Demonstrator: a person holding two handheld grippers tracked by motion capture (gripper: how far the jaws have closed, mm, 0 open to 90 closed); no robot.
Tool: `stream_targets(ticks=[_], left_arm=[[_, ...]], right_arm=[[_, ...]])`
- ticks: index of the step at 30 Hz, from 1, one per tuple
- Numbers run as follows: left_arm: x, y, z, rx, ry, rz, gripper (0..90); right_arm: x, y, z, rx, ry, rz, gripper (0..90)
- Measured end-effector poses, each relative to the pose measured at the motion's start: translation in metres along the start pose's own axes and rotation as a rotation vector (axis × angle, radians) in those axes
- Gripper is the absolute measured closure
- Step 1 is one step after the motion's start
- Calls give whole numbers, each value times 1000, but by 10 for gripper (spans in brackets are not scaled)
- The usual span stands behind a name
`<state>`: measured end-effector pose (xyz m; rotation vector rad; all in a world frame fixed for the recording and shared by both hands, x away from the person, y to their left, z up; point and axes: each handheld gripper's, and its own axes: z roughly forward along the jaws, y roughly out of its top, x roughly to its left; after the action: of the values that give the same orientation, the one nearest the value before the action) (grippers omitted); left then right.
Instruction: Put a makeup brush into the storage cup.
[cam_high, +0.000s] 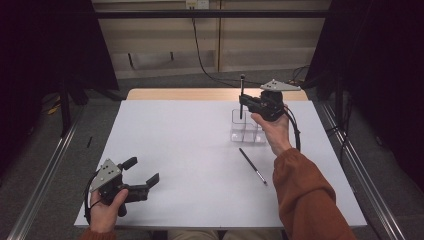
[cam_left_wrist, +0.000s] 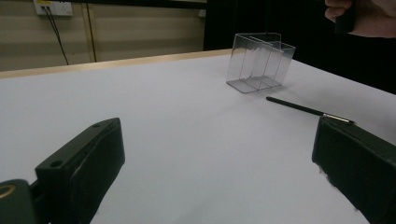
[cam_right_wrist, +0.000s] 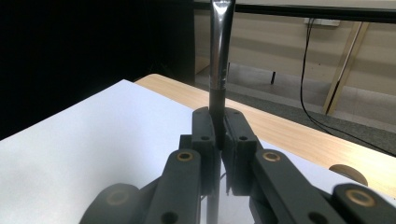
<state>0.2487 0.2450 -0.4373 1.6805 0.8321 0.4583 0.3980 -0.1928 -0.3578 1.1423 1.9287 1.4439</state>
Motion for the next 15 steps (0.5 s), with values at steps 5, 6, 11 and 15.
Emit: stream_targets(ticks=[5,6,11,15], left_arm=[[-1,0,1,2,-7,0,25],[0,0,1,1,-9,0,25],[0,0,0,1,-8,4,25],[0,0,0,2,-9,7,25]], right_arm=[[-1,-5,2,5,-2,9,838],[-2,-5,3,5,-1,10,838],[-5,-8,5,14,-6,11,838],[-7,-14,6,17,-7,19,838]])
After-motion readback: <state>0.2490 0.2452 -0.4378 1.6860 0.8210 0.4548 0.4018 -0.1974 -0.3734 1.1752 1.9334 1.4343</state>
